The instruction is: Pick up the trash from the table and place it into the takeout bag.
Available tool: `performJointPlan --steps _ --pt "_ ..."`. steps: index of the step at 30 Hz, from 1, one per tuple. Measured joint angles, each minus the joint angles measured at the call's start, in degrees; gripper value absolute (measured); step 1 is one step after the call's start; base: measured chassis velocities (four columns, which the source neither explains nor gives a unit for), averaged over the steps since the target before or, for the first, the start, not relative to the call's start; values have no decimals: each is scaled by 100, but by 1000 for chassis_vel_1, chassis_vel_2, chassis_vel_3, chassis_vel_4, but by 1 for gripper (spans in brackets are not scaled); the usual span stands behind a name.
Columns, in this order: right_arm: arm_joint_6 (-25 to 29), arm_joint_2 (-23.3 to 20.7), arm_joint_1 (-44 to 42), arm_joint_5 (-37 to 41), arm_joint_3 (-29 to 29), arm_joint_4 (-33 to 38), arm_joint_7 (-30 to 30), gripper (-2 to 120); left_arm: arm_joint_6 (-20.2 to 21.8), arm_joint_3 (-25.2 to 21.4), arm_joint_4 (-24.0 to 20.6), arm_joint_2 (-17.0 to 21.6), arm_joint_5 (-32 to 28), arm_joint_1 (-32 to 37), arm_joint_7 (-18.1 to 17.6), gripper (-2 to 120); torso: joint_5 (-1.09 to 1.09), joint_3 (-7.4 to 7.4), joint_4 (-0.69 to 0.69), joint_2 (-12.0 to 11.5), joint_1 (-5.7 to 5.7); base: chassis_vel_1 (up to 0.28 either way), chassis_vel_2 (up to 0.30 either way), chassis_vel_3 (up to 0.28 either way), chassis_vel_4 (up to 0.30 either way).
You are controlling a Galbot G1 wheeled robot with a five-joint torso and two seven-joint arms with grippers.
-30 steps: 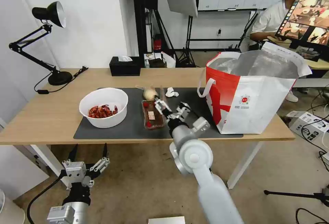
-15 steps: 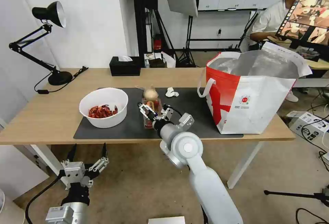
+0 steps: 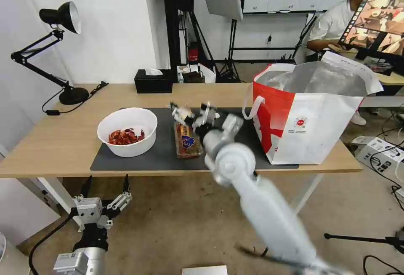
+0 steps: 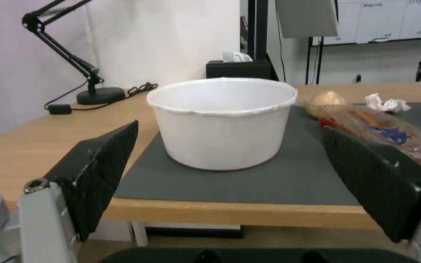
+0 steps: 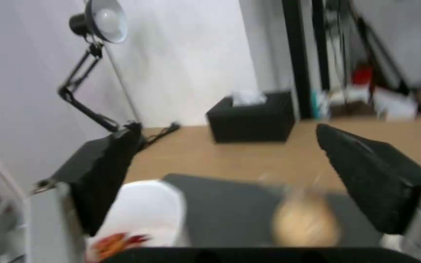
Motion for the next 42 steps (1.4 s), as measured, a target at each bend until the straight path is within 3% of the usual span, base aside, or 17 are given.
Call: performJointPlan --steps 5,8,17,24,42 --pt "48 -245 571 -220 -380 -523 -525 75 0 -1 30 10 -18 -40 0 100 -1 0 0 0 0 0 0 0 0" --pt "196 -313 1041 -342 -801 -1185 -1133 59 7 13 71 4 -27 -83 0 100 -2 0 1 0 0 0 0 0 0" --pt "484 -177 1569 -567 -1439 -2485 -2248 32 14 18 122 49 -87 -122 2 100 -2 0 1 0 0 0 0 0 0" --pt "191 -5 1676 -640 -1678 -3095 -2772 2 21 -3 161 99 -145 -137 2 100 -2 0 1 0 0 0 0 0 0" --pt "35 98 1383 -635 -1571 -3230 -2545 0 26 62 328 130 -158 -247 2 100 -2 -1 1 1 0 0 0 0 0"
